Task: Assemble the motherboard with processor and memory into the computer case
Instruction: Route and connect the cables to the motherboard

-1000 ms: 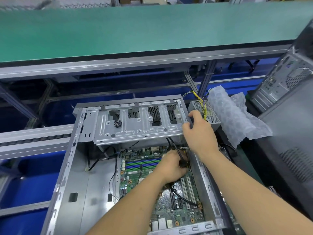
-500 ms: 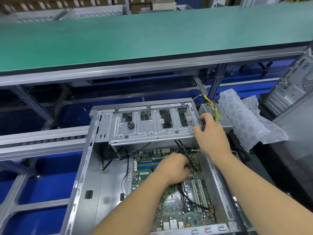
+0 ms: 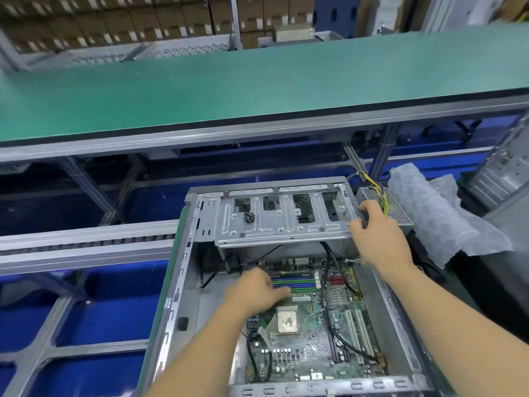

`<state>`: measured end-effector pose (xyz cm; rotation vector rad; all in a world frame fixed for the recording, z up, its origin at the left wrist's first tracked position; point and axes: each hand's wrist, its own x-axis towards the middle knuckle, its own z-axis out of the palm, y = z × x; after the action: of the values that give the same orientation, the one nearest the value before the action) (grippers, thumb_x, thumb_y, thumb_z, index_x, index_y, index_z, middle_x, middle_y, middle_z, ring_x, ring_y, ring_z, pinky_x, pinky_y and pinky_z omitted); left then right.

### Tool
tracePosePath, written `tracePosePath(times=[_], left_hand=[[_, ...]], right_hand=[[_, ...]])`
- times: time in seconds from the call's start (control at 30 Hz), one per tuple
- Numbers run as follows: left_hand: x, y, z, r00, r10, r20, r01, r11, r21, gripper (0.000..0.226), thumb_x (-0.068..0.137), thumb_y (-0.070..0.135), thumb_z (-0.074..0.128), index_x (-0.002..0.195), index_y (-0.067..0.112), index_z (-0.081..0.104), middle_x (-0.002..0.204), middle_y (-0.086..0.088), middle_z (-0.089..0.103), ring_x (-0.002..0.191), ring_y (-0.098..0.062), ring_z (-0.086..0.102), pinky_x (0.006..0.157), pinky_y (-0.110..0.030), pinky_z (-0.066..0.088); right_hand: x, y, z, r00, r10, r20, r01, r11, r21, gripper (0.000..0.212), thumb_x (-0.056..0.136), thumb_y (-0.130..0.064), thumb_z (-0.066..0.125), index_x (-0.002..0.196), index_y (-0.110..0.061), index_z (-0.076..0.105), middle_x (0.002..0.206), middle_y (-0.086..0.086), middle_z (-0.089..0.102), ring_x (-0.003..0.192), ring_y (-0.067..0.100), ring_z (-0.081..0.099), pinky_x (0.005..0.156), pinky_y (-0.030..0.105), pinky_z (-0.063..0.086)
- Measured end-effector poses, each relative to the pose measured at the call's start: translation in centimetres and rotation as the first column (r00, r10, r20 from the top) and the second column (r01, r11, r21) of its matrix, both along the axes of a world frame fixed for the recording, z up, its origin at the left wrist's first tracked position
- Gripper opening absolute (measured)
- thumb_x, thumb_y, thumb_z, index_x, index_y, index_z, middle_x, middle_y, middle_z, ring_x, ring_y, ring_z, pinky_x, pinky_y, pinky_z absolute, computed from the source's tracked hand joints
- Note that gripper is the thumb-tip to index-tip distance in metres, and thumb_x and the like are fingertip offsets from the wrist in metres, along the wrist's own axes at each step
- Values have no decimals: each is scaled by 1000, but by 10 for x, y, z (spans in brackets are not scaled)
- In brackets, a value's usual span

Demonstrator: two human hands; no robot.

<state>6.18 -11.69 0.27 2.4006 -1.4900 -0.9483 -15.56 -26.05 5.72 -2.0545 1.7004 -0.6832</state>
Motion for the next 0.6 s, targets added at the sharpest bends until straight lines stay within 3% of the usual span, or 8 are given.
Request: tracePosePath(times=[0.1,0.2,0.27,0.4,0.5,0.6], left_hand=[[-19,-3,2,960,-131,247,103,987,126,55,77,67,67,62,22,40,57,7,45,54,-14,46,52,-26,34],[-27,-4,0,945,-116,306,85,990,112,39,84,50,69,72,19,48,73,3,55,76,-20,60,65,-30,47],[-23,-4,-3,974,-54,222,40,997,66,24,90,35,67,75,19,55,81,0,63,80,-22,64,71,-32,52],[-7,-8,0,991,62,-115,-77,989,-126,41,96,24,64,61,17,44,61,0,47,56,-14,44,56,-28,36],[-5,-6,4,943,71,-326,-119,984,-131,34,100,17,57,68,12,50,69,-4,63,58,-14,57,65,-34,51],[-10,-7,4,940,70,-333,-107,990,-94,31,104,16,49,74,8,51,85,-6,66,61,-16,54,58,-29,48]], right_hand=[[1,1,2,1000,1,-17,-1,1000,-7,20,96,-26,45,115,-26,45,78,4,58,63,22,57,54,35,45],[1,1,3,999,-1,-38,1,1000,-6,18,96,-27,44,115,-26,44,76,0,55,62,20,55,51,32,42],[1,1,3,998,0,-55,0,1000,-13,18,97,-27,44,115,-26,43,72,-5,51,61,18,54,49,30,39],[1,1,4,998,-2,-70,1,1000,-18,19,98,-27,43,117,-25,42,73,-3,52,61,23,57,50,32,42],[2,1,5,998,-2,-67,1,1000,-19,20,98,-26,42,118,-25,42,73,-1,54,61,23,58,49,32,44],[2,1,4,999,0,-54,-1,1000,-18,21,97,-25,43,119,-25,43,72,-4,53,61,20,56,50,32,44]])
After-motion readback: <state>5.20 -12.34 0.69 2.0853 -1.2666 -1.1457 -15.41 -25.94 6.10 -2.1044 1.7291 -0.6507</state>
